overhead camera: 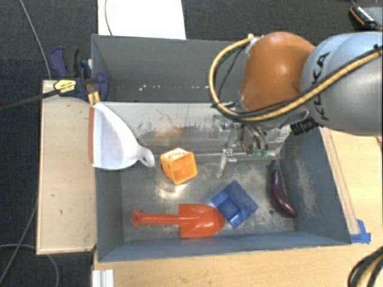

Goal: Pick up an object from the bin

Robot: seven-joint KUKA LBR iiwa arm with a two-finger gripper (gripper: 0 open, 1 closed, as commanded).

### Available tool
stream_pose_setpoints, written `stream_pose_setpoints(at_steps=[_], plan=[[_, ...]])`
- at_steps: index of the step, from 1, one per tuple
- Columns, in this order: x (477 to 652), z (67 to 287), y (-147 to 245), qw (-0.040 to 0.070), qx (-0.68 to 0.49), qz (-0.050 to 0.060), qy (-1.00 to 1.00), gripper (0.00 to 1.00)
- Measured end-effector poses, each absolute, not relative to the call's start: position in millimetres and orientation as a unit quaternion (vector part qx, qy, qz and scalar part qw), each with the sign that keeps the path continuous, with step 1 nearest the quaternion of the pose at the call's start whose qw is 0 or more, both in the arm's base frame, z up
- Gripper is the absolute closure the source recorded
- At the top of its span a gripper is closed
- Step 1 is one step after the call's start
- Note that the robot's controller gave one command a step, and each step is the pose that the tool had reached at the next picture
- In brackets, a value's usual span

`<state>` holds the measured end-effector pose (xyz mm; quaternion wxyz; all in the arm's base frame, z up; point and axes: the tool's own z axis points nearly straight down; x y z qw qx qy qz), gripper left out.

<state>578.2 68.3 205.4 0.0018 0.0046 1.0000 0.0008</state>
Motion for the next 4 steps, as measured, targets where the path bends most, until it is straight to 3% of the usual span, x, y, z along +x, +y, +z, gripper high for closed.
stream_pose_setpoints(at_steps=[1,2,3,4], plan=[[578.2,205.4,68.3,0.002,0.005,0.001,1.000,0.00],[573.3,165.3,70.8,0.002,0.087,0.001,0.996,0.00],[557.2,133.8,85.5,0.001,0.030,0.001,1.000,0.00],[561.2,67.9,91.8,0.000,0.121,0.001,0.993,0.00]])
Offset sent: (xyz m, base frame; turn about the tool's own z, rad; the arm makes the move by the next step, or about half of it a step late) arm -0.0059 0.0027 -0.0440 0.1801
